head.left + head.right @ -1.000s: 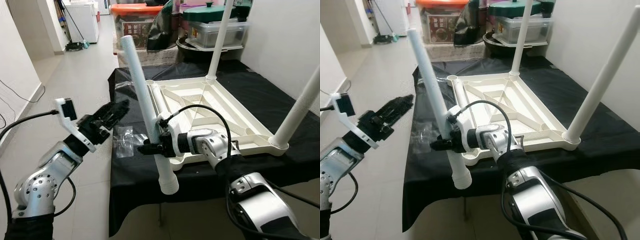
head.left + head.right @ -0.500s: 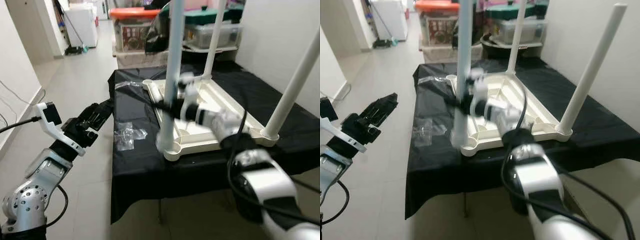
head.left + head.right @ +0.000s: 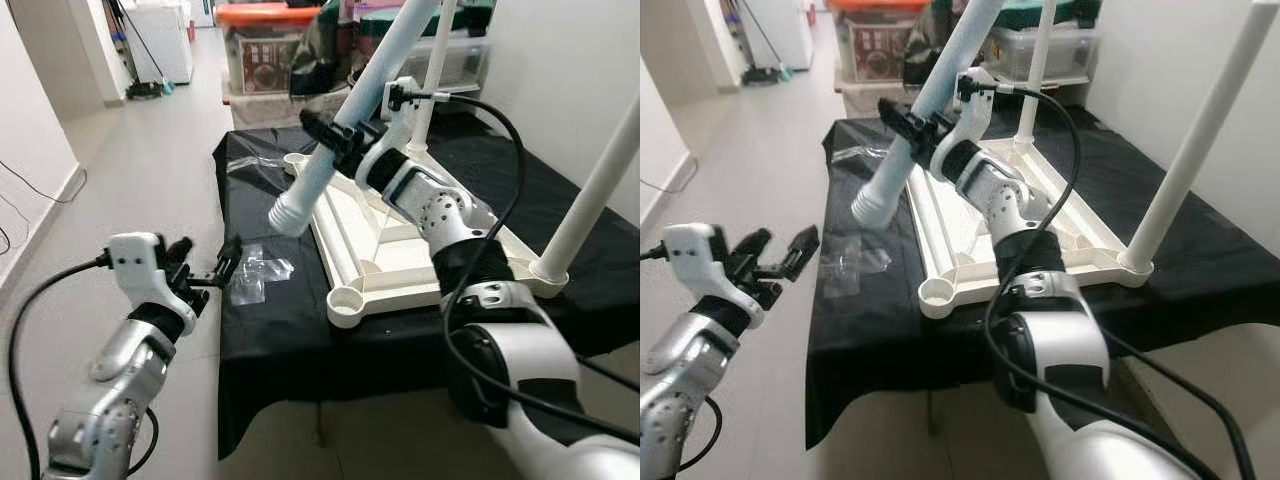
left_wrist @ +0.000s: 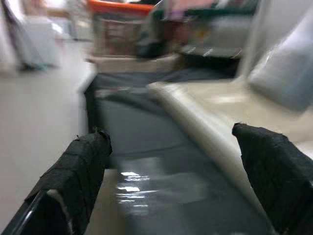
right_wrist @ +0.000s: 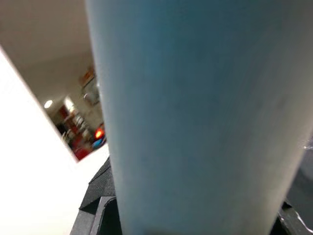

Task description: Building children table

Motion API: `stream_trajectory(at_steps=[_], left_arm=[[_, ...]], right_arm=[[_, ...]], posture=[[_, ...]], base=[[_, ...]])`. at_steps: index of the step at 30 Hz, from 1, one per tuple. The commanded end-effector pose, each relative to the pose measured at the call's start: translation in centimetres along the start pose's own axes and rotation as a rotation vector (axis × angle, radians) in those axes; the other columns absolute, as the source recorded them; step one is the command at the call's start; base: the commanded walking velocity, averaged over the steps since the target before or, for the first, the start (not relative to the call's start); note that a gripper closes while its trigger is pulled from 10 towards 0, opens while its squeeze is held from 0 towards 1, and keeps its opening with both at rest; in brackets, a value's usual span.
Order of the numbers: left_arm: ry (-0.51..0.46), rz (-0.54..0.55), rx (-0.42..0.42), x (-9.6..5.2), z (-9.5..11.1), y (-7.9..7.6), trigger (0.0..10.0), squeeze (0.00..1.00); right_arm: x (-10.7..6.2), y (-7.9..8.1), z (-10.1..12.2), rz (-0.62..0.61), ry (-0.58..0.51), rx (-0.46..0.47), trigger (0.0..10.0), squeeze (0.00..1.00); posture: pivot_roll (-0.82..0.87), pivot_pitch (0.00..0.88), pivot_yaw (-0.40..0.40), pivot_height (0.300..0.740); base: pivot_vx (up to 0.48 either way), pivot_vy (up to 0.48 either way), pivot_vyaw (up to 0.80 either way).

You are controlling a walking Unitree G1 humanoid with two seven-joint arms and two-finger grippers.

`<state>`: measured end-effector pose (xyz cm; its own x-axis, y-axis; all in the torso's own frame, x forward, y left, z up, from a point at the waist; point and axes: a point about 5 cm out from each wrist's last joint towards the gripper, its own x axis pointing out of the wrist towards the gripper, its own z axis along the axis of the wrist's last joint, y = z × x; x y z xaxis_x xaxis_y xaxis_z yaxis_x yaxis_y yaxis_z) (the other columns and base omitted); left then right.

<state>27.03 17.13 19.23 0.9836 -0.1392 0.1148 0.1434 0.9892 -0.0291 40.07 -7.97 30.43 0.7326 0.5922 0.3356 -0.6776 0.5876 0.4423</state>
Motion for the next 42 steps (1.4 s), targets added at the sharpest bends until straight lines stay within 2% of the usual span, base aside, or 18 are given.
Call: stream_trajectory(at_steps=[1,4,6,7,10,11,12,13,15,17,19,21,23,26,28,33,35,42], left_arm=[[-0.004,0.009,0.087,-0.1,-0.3,-0.4,10.0,1.00],[-0.008,-0.033,0.141,-0.1,-0.4,-1.2,10.0,1.00],[-0.008,-0.033,0.141,-0.1,-0.4,-1.2,10.0,1.00],[-0.008,-0.067,0.201,-0.2,-0.5,-1.8,10.0,1.00],[-0.001,-0.095,0.245,-0.2,-0.8,-2.3,10.0,0.98],[-0.006,-0.105,0.260,-0.4,-0.9,-2.6,10.0,0.00],[-0.006,-0.105,0.260,-0.4,-0.9,-2.6,10.0,0.00],[-0.016,-0.098,0.259,-0.7,-1.0,-2.8,10.0,0.00],[-0.016,-0.098,0.259,-0.7,-1.0,-2.8,10.0,0.00],[-0.046,-0.033,0.221,-1.3,-1.0,-3.1,10.0,0.00],[-0.056,0.002,0.201,-1.5,-1.0,-3.3,10.0,0.00],[-0.056,0.002,0.201,-1.5,-1.0,-3.3,10.0,0.00],[-0.067,0.045,0.190,-1.9,-1.1,-3.7,10.0,0.00],[-0.068,0.056,0.190,-2.0,-1.2,-3.8,10.0,0.00],[-0.061,0.074,0.171,-2.3,-1.5,-3.9,10.0,0.00],[-0.058,0.073,0.173,-2.4,-1.5,-4.0,10.0,0.00],[-0.053,0.086,0.148,-3.1,-1.6,-4.5,10.0,0.00],[-0.046,0.099,0.131,-3.9,-1.6,-4.9,10.0,0.00]], right_arm=[[-0.2,0.0,-0.4,-0.012,-0.022,0.003,0.0,0.00],[-0.3,0.3,-1.2,0.001,-0.010,-0.012,0.0,0.00],[-0.3,0.3,-1.2,0.001,-0.010,-0.012,0.0,0.00],[-0.4,0.5,-1.8,0.015,-0.005,-0.016,0.0,0.00],[-0.5,0.8,-2.4,0.028,0.001,-0.023,0.0,0.00],[-0.7,1.1,-3.2,0.043,0.013,-0.069,0.0,0.00],[-0.7,1.1,-3.2,0.043,0.013,-0.069,0.0,0.00],[-1.1,1.2,-4.0,0.048,0.023,-0.157,10.0,0.00],[-1.1,1.2,-4.0,0.048,0.023,-0.157,10.0,0.00],[-2.1,1.5,-5.0,0.052,0.007,-0.313,10.0,0.00],[-2.7,1.4,-5.3,0.036,-0.004,-0.345,10.0,0.00],[-2.7,1.4,-5.3,0.036,-0.004,-0.345,10.0,0.00],[-3.8,1.0,-5.9,0.006,-0.006,-0.364,10.0,0.00],[-4.2,1.0,-6.1,-0.003,-0.005,-0.367,10.0,0.00],[-5.1,0.8,-6.4,-0.030,-0.003,-0.374,10.0,0.00],[-5.4,0.8,-6.6,-0.036,-0.002,-0.373,10.0,0.00],[-6.7,0.6,-7.4,-0.057,0.005,-0.406,10.0,0.00],[-7.6,0.2,-7.7,-0.088,0.009,-0.437,10.0,0.00]], posture=[[0.05,0.000,-0.012,0.740],[0.05,0.000,-0.012,0.740],[0.05,0.000,-0.012,0.740],[0.05,0.000,-0.012,0.740],[0.05,0.000,-0.012,0.740],[0.06,0.000,-0.013,0.740],[0.06,0.000,-0.013,0.740],[0.05,0.000,-0.014,0.740],[0.05,0.000,-0.014,0.740],[0.05,0.000,-0.017,0.740],[0.04,0.000,-0.017,0.740],[0.04,0.000,-0.017,0.740],[0.00,0.000,-0.020,0.740],[0.00,0.000,-0.020,0.740],[0.00,0.000,-0.010,0.740],[0.00,0.000,-0.010,0.740],[0.00,0.000,-0.005,0.740],[0.00,0.000,-0.002,0.740]], base=[[0.000,0.000,0.00],[0.000,0.000,0.00],[0.000,0.000,0.00],[0.000,0.000,0.00],[0.000,0.000,0.00],[0.000,0.000,0.00],[0.000,0.000,0.00],[0.000,0.000,0.00],[0.000,0.000,0.00],[0.000,0.000,0.00],[0.000,0.000,0.00],[0.000,0.000,0.00],[0.000,0.000,0.00],[0.000,0.000,0.00],[0.000,0.000,0.00],[0.000,0.000,0.00],[0.000,0.000,0.00],[0.000,0.000,0.79]])
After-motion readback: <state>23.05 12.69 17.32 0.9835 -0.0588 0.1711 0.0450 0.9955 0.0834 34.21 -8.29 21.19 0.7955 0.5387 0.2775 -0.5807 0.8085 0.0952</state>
